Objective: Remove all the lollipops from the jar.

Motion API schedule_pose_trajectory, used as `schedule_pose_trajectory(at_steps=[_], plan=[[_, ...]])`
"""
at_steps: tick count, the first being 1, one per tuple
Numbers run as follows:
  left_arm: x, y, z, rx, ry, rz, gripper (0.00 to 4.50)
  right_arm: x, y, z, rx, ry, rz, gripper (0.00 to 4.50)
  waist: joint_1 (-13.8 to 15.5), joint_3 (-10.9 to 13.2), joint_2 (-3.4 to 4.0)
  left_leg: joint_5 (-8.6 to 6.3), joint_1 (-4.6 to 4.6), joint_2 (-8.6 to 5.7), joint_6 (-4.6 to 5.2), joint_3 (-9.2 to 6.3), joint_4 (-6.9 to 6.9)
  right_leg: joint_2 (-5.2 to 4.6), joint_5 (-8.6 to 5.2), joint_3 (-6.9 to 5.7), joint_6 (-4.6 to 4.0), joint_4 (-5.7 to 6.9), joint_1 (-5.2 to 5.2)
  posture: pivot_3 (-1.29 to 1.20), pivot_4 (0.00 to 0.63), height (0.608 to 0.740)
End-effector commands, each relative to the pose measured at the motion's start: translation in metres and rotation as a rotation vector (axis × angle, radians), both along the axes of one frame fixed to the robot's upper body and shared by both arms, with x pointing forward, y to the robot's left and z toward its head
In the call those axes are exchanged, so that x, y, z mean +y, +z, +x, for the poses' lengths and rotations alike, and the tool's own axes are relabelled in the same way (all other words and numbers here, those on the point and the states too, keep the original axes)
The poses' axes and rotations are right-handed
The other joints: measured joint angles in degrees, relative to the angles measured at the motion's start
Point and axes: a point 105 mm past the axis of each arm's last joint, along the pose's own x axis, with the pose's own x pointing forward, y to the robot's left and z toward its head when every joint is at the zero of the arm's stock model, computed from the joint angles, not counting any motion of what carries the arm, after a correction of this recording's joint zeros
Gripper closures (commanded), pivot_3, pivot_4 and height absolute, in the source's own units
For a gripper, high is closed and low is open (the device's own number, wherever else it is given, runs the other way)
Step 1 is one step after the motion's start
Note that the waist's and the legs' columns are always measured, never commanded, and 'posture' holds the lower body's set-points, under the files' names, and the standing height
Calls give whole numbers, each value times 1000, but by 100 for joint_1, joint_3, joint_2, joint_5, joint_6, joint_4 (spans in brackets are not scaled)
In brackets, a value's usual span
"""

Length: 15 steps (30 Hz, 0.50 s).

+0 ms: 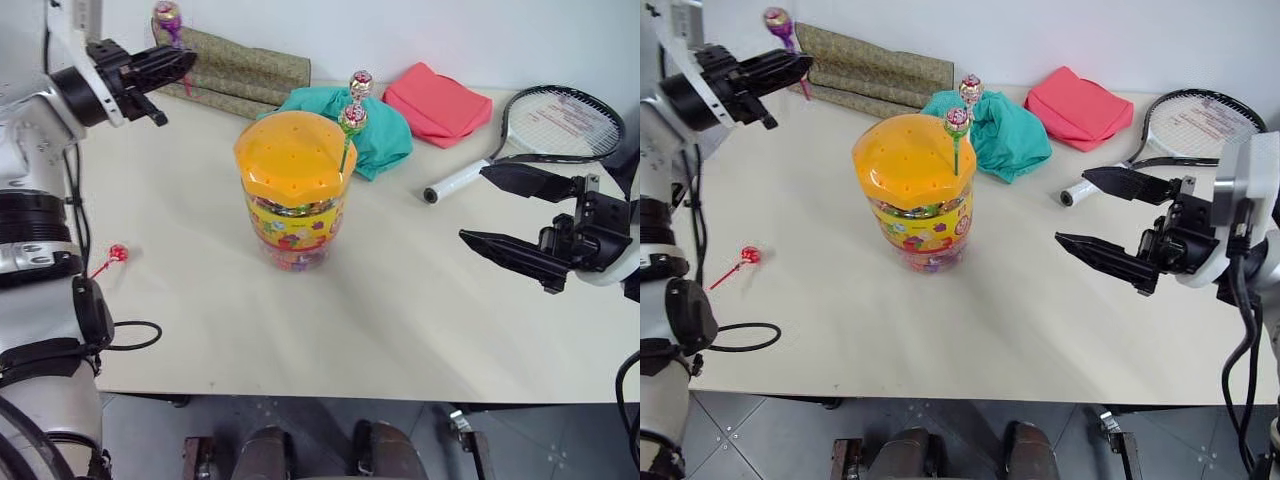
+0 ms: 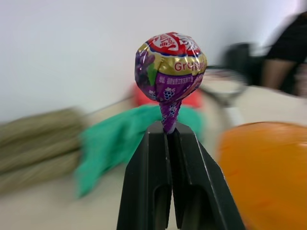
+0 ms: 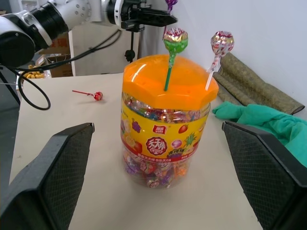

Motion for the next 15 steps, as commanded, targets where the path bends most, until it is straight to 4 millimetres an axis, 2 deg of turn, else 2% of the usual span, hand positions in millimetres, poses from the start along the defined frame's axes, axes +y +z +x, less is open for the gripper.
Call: schedule_pose_trajectory(at_steps=[1, 4, 6, 8, 12, 15], plan=[[20, -14, -3, 45, 103, 37, 4478, 2, 6, -1, -33, 20, -20, 0, 5, 0, 0, 0, 1, -1, 0, 1, 0, 0, 0, 2, 0, 1, 0, 0, 150, 740], [36, -61, -4, 174, 159, 111, 4478, 4, 5, 1, -26, 37, -22, 0, 10, 0, 0, 0, 3, -1, 0, 3, 0, -1, 0, 3, 0, 2, 1, 0, 150, 740], [38, -78, -5, 226, 169, 106, 4478, 5, 5, 2, -24, 44, -23, 0, 26, 1, -2, 0, 3, 0, 0, 1, 1, 0, 0, 1, 0, 3, 1, 0, 150, 740], [42, -103, -7, 306, 188, 132, 4478, 6, 5, 4, -22, 53, -25, 0, 36, 3, -5, 0, -5, 0, 0, -3, 6, 0, 0, -2, 0, 2, 0, 0, 150, 740], [56, -141, -11, 465, 275, 178, 4478, 7, 6, 5, -21, 64, -27, 0, 30, 3, -5, 0, -5, -1, 0, -4, 7, -1, 0, -2, 0, 2, 1, 0, 150, 740], [63, -155, -13, 533, 315, 211, 4478, 7, 5, 5, -18, 66, -28, 0, 16, 3, -5, 0, -4, 0, 0, -1, 5, 0, 0, -1, 0, 2, 0, 0, 150, 740]])
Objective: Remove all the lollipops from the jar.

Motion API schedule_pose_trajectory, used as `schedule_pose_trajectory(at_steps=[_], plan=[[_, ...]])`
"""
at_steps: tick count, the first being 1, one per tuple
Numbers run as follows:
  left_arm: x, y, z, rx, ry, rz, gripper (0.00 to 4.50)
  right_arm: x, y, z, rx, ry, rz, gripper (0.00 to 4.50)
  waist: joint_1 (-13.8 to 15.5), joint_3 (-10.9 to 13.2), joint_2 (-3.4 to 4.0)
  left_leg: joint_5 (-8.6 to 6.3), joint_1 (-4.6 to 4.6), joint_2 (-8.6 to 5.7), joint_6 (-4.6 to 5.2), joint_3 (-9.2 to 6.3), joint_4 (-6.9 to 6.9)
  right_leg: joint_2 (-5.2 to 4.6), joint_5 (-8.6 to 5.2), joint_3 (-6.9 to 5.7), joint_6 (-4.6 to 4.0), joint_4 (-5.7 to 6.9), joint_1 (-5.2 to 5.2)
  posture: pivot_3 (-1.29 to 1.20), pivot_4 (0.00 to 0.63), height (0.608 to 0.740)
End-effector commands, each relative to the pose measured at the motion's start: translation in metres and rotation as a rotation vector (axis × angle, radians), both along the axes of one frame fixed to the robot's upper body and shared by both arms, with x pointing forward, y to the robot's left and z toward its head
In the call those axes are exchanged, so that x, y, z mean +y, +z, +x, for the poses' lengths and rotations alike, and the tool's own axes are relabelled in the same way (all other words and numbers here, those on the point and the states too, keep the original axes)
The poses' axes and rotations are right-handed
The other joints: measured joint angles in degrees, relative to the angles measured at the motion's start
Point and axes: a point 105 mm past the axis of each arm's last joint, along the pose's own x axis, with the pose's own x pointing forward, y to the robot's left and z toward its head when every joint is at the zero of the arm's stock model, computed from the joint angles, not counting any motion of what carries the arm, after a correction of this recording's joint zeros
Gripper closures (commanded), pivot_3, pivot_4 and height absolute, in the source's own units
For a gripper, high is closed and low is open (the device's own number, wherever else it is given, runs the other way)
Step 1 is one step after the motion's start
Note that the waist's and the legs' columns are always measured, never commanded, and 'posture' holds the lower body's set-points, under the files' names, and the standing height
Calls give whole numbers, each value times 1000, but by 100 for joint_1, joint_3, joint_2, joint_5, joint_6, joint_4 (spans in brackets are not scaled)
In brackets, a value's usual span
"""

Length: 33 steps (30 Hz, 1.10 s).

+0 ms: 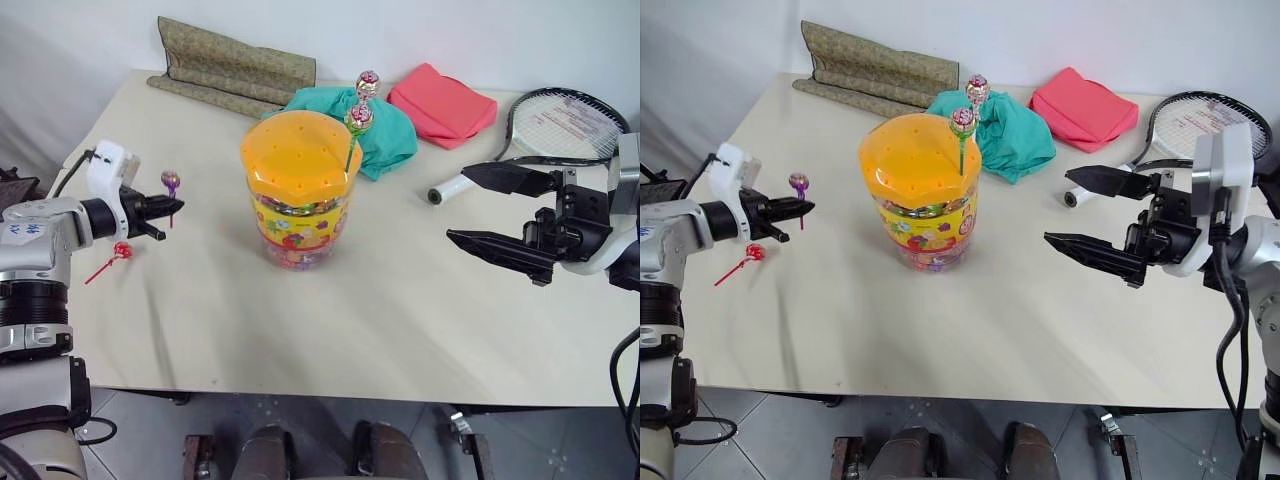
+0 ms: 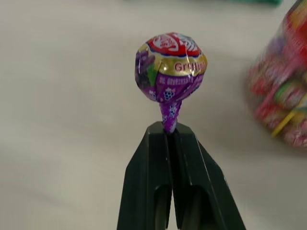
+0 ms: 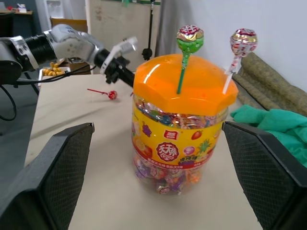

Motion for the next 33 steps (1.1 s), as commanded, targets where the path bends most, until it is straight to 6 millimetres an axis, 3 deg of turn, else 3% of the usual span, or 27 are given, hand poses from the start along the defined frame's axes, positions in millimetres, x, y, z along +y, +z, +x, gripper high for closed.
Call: schedule_pose_trajectory(at_steps=[1, 4, 5, 9, 18, 23, 29, 33], plan=[[11, 1, -5, 25, 42, 65, 4478, -2, 7, -3, -38, -2, -2, 0, -1, 0, 0, 0, 0, 0, 0, 1, -1, 0, 0, 0, 0, 0, 0, 0, 150, 740], [13, -9, -10, 86, 33, 126, 4478, -2, 6, -3, -33, -4, -6, 0, 4, 0, 0, 0, 0, 0, 0, 2, -1, 0, 0, 0, 0, 0, -1, 0, 150, 740], [15, -12, -12, 109, 38, 146, 3987, -2, 5, -3, -31, -5, -7, 0, 7, 0, 0, 0, 0, 0, 0, 2, -1, 0, 0, 0, 0, 0, -1, 0, 150, 740], [16, -11, -19, 129, 18, 186, 2873, -3, 5, -3, -30, -10, -14, 0, 4, 0, 0, 0, 0, 1, 0, 3, -1, 0, 0, 1, 0, 0, -1, 0, 150, 740], [4, 22, -33, 42, -38, 179, 35, -4, 9, -4, -37, -17, -26, 0, 3, 0, 0, 0, 0, 2, 0, 3, -2, -1, 0, 3, 0, 0, -1, 0, 150, 740], [-3, 59, -49, -75, -112, 132, 35, -3, 11, -3, -7, -23, -42, 0, -1, 0, 0, 0, 0, 5, 0, 3, -2, 0, 0, 3, -1, 0, -3, 0, 150, 740], [-17, 97, -65, -317, -296, -35, 35, 9, 13, 15, 13, -63, -35, 0, -1, 1, 3, 0, 3, 6, -1, 7, -1, -1, -1, 6, -1, 1, -4, 0, 150, 740], [-25, 96, -75, -361, -423, -103, 35, 27, 20, 26, 12, -18, 13, 0, -18, 1, 3, 0, 2, 6, -1, 6, 0, -1, -1, 5, -1, 1, -3, 0, 150, 740]])
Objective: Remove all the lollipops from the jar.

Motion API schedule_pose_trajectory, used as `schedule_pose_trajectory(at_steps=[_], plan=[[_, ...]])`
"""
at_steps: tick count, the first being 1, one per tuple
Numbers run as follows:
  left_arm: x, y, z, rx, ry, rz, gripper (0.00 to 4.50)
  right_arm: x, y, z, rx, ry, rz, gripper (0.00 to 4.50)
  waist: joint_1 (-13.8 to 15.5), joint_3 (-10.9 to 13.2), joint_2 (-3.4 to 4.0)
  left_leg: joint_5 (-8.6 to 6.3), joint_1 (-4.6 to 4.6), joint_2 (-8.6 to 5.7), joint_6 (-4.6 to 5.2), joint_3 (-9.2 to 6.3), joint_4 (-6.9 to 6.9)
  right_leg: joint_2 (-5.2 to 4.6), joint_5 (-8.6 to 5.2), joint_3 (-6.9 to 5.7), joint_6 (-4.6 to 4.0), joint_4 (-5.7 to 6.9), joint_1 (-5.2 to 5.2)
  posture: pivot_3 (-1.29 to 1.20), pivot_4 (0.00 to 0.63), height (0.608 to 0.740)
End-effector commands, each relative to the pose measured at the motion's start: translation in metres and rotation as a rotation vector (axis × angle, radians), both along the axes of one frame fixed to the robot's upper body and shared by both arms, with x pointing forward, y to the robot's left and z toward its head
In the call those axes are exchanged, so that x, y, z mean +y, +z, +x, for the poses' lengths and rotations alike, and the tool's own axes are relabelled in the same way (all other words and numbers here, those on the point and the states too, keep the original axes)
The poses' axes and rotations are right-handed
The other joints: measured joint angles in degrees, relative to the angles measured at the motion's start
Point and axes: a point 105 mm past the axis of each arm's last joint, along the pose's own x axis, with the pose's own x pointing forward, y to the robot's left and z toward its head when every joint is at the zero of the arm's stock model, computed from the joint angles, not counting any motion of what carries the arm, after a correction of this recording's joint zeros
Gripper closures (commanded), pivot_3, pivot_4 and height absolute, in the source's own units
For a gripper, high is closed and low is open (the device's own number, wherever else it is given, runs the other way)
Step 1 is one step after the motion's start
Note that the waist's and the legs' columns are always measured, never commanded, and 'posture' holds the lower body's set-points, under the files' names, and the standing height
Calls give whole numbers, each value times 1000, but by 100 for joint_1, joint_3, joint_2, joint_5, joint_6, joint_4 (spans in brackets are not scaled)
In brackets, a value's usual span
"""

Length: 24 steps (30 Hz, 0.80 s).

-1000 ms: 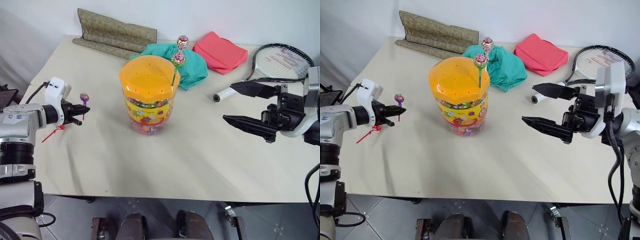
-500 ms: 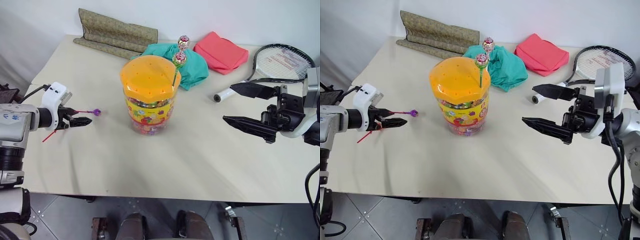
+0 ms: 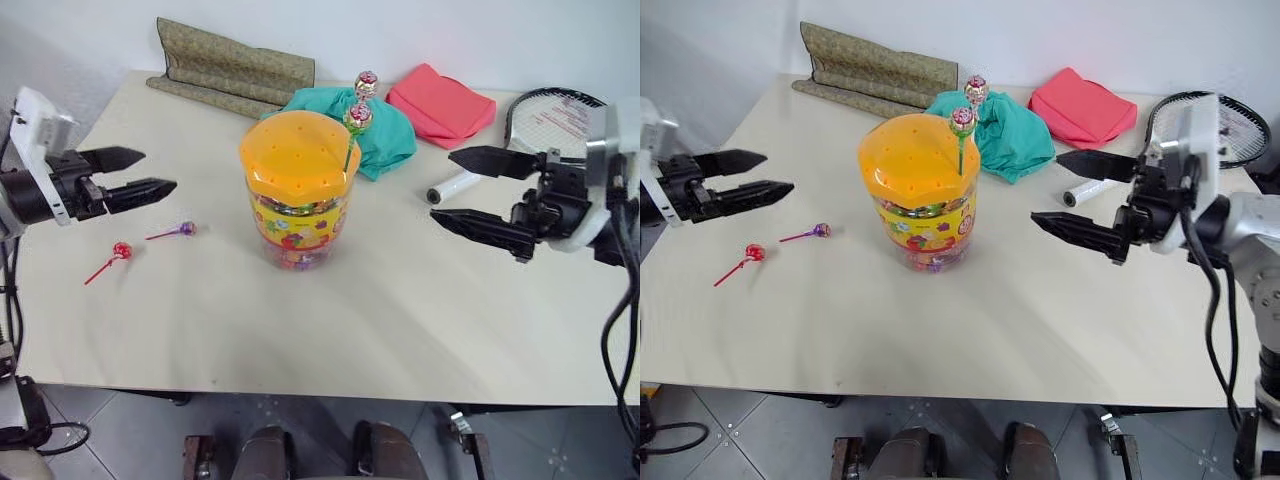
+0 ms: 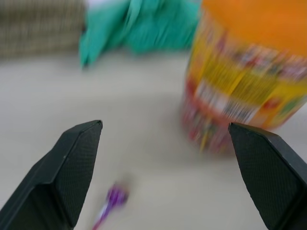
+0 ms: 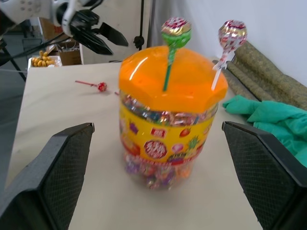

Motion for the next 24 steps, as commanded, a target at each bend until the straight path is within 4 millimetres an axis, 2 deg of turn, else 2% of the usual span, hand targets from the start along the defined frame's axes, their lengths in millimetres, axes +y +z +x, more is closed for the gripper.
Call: schedule_pose_trajectory(at_steps=[1, 5, 12, 17, 23, 24], plan=[[-6, 6, -15, -66, -121, -11, 35, 13, 9, 5, -23, 39, 38, 0, -13, 0, 1, 0, 0, -1, 0, 1, 0, 0, 0, 1, 0, 0, -1, 0, 150, 740], [-12, 6, -19, -131, -209, -71, 35, 28, 12, 12, -48, 87, 53, 0, -19, 0, 1, 0, 0, -1, 0, 4, -7, 1, -1, 0, -1, 0, -6, 0, 150, 740], [-25, 1, -46, -238, -449, -175, 35, 58, 12, 30, -58, 162, 84, 0, -81, 0, 1, 0, -2, -1, 0, 0, -6, 1, 0, -3, -1, 3, -7, 0, 150, 740], [-25, -5, -57, -249, -500, -149, 35, 76, 13, 34, -57, 243, 95, 0, -175, 2, 3, 0, -2, 0, 0, -1, -12, 1, -1, -6, -1, 4, -9, 0, 150, 740], [-26, -3, -55, -249, -484, -144, 35, 96, 10, 37, -57, 314, 72, 0, -192, 2, 5, 0, -2, -1, 0, -4, -12, 1, -1, -5, -1, 5, -9, 0, 150, 740], [-26, -3, -56, -251, -488, -146, 9, 99, 10, 40, -57, 308, 78, 194, -198, 2, 5, 0, -2, -1, -1, -5, -12, 1, -1, -5, -1, 6, -9, 0, 150, 740]])
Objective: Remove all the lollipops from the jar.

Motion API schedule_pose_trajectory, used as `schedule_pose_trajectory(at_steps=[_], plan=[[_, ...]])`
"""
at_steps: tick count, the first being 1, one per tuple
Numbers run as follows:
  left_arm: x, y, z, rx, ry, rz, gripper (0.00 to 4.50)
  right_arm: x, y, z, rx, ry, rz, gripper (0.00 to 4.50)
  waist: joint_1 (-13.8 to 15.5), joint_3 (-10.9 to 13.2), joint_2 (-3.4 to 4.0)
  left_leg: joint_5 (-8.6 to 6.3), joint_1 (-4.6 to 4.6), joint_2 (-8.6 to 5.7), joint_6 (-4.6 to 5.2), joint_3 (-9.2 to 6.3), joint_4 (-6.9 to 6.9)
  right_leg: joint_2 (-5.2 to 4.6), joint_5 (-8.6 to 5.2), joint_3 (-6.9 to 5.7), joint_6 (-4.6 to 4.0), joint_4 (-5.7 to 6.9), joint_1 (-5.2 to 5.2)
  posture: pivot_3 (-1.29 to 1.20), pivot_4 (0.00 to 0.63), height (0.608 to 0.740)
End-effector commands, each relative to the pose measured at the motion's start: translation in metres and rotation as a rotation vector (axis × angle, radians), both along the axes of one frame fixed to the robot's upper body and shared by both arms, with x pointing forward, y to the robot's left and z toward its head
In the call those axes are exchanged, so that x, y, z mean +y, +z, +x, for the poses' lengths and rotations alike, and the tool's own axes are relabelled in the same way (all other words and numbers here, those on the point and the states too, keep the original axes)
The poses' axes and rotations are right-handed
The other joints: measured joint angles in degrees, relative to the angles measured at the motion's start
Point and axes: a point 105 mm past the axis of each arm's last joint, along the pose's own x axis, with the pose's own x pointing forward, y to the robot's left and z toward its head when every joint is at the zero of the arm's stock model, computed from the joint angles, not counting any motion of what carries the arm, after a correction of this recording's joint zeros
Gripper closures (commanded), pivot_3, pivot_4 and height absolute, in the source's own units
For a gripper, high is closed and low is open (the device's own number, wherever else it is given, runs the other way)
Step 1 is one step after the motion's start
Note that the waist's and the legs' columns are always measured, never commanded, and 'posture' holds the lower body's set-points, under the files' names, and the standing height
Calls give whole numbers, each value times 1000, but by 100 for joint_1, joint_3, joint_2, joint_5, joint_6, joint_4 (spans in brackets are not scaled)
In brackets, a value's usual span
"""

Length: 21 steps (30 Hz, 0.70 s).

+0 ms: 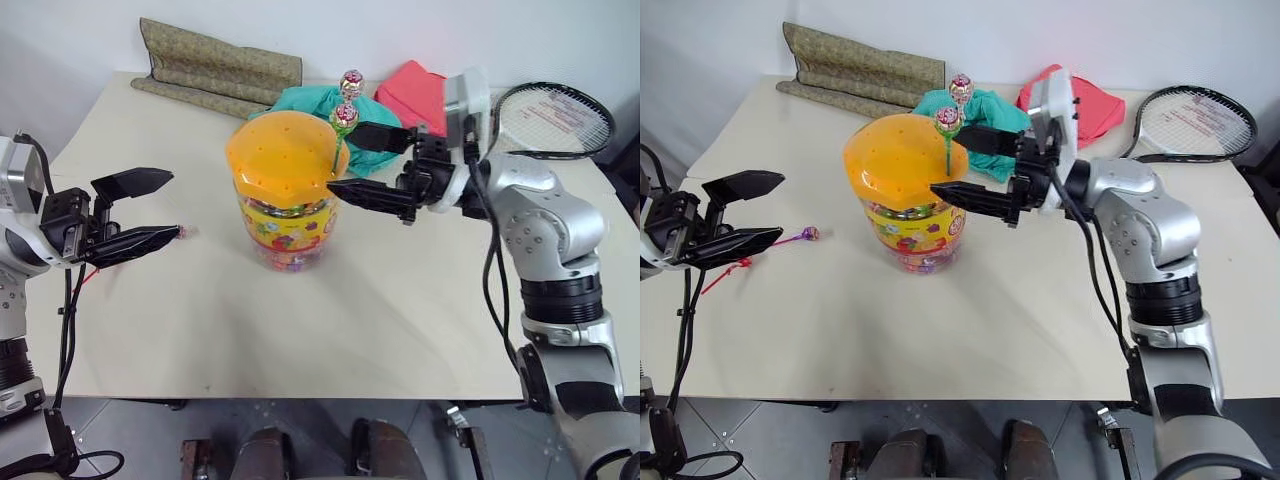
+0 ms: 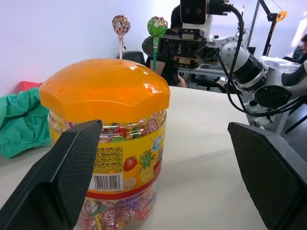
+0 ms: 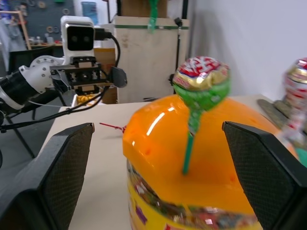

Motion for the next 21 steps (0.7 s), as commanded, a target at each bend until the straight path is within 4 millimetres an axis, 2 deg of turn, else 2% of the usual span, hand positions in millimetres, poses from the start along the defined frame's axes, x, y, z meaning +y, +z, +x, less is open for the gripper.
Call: schedule_pose_trajectory(at_steps=[1, 4, 11, 13, 15, 21], plan=[[-1, 12, -8, -67, -10, 8, 0, 9, 9, 2, -54, 14, 15, 402, -12, 0, 0, 0, 0, 0, 0, 0, 0, 0, 0, 0, 0, 0, 0, 0, 150, 740], [-1, 12, -8, -73, -11, 4, 0, 14, 11, 4, -64, 23, 23, 1234, -35, 1, 2, 0, 0, 0, 0, -2, -1, 0, 0, 0, 0, 0, 0, 0, 150, 740], [-1, 13, -8, -75, -6, -9, 0, 16, 25, 7, -98, 12, 55, 3736, -115, 2, 4, 0, 1, 0, -1, -9, -5, 0, 0, -2, 0, 6, -1, 0, 150, 740], [-3, 13, -7, -75, -16, -18, 0, 12, 37, 9, -116, -8, 88, 4439, -117, 3, 5, 0, 1, 0, -1, -8, -6, 0, 0, -2, 0, 6, -1, 0, 150, 740], [-3, 13, -7, -73, -19, -21, 0, 9, 44, 8, -131, -12, 103, 4477, -114, 5, 8, 0, 1, 0, -1, -8, -6, 0, 0, -1, 0, 6, -3, 0, 150, 740], [-3, 15, -4, -68, -50, -23, 0, -22, 89, -1, -212, -118, 171, 4477, -89, 6, 10, 0, 0, -1, -1, -12, -5, -1, 0, 0, 0, 10, -2, 0, 150, 740]])
